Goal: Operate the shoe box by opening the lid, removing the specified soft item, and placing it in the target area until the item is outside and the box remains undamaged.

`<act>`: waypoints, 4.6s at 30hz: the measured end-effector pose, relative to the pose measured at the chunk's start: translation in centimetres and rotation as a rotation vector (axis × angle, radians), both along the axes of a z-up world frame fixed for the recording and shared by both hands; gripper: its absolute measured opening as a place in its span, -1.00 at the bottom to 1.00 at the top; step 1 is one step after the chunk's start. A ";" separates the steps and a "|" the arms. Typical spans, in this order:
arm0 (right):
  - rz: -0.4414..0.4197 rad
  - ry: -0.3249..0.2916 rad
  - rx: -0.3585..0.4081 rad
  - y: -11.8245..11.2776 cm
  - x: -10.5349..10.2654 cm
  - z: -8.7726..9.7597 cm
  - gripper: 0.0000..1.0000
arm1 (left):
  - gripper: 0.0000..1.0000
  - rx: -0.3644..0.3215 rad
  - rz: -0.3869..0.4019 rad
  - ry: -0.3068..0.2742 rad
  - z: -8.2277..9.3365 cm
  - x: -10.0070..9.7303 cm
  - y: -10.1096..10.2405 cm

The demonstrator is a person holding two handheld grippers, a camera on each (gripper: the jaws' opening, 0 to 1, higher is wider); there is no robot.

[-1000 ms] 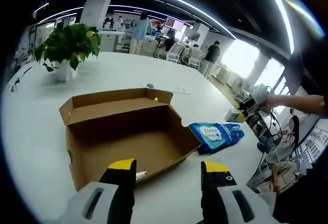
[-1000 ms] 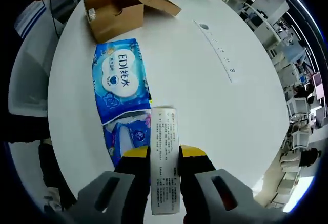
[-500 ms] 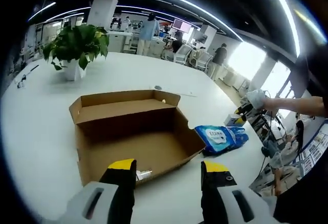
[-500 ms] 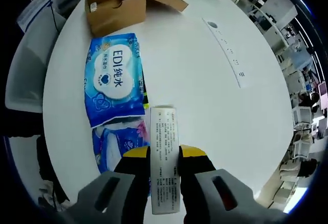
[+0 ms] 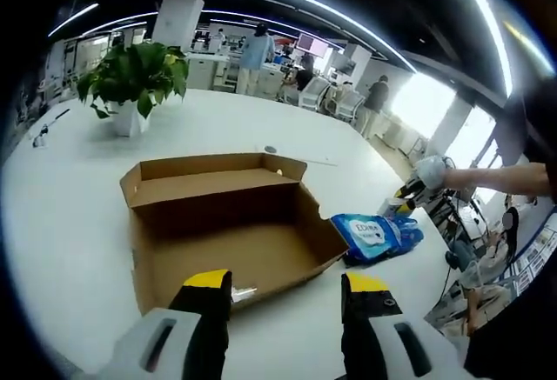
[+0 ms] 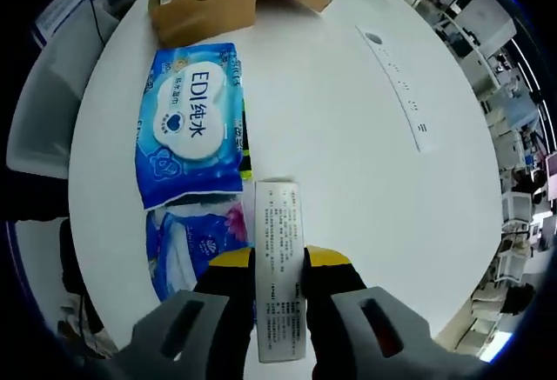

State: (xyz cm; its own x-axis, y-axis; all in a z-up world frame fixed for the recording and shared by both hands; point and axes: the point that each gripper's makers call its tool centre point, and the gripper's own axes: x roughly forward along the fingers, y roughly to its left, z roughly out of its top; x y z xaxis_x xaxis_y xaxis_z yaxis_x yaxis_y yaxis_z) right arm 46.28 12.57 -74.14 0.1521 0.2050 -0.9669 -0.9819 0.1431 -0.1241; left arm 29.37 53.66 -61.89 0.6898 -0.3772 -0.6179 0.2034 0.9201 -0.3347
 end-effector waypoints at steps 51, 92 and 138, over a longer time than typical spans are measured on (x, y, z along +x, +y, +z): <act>-0.139 -0.065 0.052 -1.0 -0.4 1.9 -0.44 | 0.03 0.004 -0.021 -0.019 1.0 -1.5 0.0; -0.617 -0.144 0.741 15.0 -6.3 12.1 -0.32 | 0.02 -0.033 -0.059 -0.062 2.0 -4.0 4.1; -0.562 0.002 0.889 31.5 -19.3 9.8 -0.28 | 0.03 0.125 -0.264 -0.032 -1.1 3.1 7.2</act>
State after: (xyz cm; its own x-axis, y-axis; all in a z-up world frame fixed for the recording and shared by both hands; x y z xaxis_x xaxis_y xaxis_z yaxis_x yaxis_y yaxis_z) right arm 26.95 44.06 -64.29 0.4438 0.7417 -0.5030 -0.7460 0.6167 0.2512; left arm 32.44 60.86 -63.00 0.5977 -0.4687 -0.6505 0.4496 0.8677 -0.2121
